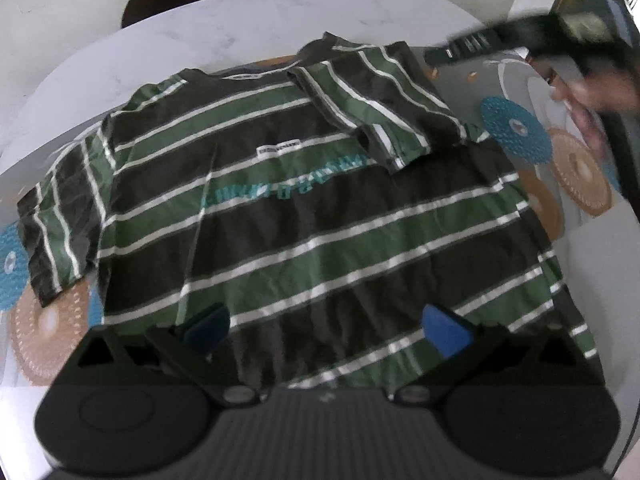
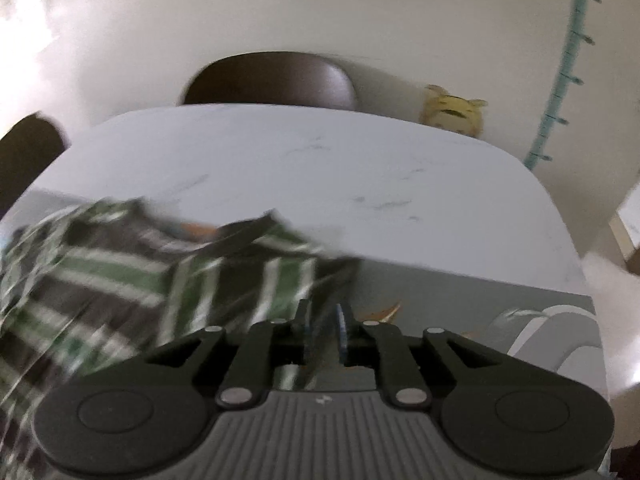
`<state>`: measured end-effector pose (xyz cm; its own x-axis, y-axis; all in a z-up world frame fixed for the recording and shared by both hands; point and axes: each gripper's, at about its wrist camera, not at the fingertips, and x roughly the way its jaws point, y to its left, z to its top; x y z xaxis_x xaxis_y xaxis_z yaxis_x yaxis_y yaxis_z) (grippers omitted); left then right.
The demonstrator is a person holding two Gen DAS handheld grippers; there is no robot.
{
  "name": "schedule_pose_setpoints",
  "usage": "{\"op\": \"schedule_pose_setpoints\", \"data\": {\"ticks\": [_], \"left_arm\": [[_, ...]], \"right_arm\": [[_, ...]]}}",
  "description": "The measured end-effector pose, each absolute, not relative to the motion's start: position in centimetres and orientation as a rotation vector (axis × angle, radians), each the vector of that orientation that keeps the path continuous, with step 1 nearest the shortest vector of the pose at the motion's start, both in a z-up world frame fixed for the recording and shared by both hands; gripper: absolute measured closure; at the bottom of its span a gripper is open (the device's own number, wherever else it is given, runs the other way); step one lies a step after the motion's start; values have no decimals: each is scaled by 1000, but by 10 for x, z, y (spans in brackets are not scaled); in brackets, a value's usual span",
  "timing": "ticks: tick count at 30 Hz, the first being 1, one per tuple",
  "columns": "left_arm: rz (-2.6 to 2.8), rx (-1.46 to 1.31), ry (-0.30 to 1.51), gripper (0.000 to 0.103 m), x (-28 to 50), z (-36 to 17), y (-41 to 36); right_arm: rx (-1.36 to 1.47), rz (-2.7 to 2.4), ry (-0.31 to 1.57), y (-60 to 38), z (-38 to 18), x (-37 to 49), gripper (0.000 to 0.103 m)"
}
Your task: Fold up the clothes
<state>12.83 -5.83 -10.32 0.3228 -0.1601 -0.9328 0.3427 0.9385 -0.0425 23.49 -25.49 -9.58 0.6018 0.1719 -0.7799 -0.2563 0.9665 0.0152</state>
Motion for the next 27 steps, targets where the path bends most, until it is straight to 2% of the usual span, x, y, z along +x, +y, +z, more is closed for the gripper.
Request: {"op": "schedule_pose_setpoints", "data": {"ticks": [7,10,12,20,27], "left_arm": [[-309,172,1197,0,118,-101,-50],[-306,171,1200,0,113,-101,-48],[-301,174,1194,0,109,-99,-47],[-257,123,1189,0,100,-88,-30],[-175,116,1179,0,92,-80,-11]], "right_arm": [[-244,270,974,-243,-129,197,88],[-248,238,969,-247,-139,193,78],[-245,222,977,-247,-140,194,77],[-214,323,890,-205,-101,184,76],[-275,543,868,-128,-100,171,67]]}}
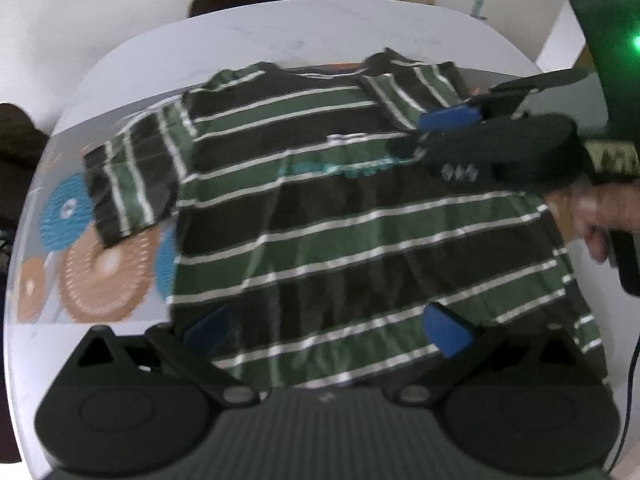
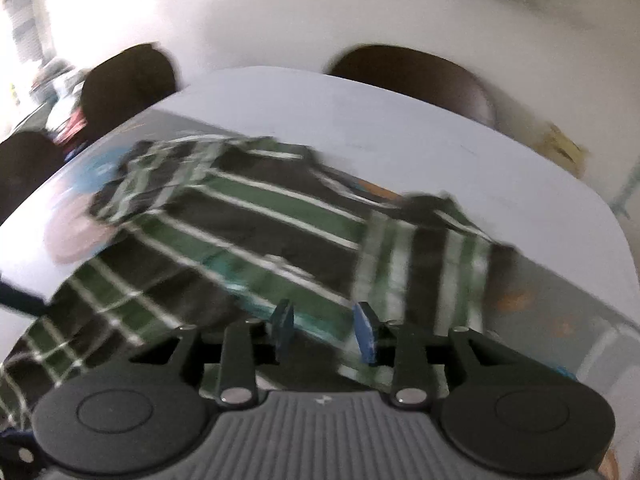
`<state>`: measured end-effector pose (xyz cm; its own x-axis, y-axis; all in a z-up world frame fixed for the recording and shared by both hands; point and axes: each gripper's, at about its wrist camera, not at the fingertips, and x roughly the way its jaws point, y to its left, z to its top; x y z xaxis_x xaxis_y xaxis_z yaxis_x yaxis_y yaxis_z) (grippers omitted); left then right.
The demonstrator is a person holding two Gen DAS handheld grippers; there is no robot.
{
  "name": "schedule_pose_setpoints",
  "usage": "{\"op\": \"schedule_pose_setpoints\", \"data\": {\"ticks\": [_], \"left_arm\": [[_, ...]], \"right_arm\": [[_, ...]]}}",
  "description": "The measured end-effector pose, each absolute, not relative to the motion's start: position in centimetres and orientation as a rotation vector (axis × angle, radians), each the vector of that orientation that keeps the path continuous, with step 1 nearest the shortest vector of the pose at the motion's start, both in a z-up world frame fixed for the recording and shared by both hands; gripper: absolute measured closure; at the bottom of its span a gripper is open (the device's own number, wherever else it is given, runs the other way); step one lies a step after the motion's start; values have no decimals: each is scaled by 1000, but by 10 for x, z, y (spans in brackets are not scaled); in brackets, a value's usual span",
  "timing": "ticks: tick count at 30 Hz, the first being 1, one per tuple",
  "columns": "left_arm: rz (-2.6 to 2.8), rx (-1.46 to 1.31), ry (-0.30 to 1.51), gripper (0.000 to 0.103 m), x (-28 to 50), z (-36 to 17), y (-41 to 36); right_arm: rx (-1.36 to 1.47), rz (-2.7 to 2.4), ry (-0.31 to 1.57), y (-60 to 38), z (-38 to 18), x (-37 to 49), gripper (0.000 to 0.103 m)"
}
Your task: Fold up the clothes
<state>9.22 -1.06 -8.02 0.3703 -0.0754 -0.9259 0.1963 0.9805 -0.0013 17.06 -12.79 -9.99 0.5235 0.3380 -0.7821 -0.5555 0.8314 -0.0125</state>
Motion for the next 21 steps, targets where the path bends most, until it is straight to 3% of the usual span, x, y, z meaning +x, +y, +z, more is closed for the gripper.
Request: {"op": "schedule_pose_setpoints", "data": {"ticks": [3,5,13,17,21], "left_arm": [[-143,112,1185,0,88,-80,-5],[-124,108,1186,0,84,-80,-2],[-63,116,1135,0,69,-75,12],[-69,140,1099,0,66,-71,24],[-92,193,1080,0,71,-74,42]], "right_arm": [[-274,598,872,-109,-102,163,60],[-274,634,879,-97,-102,158,50],[-277,677,860,-79,-96,139,46],[-267,681,815,-74,-91,139,37],[-294,697,798,-55,-90,142,37]]}}
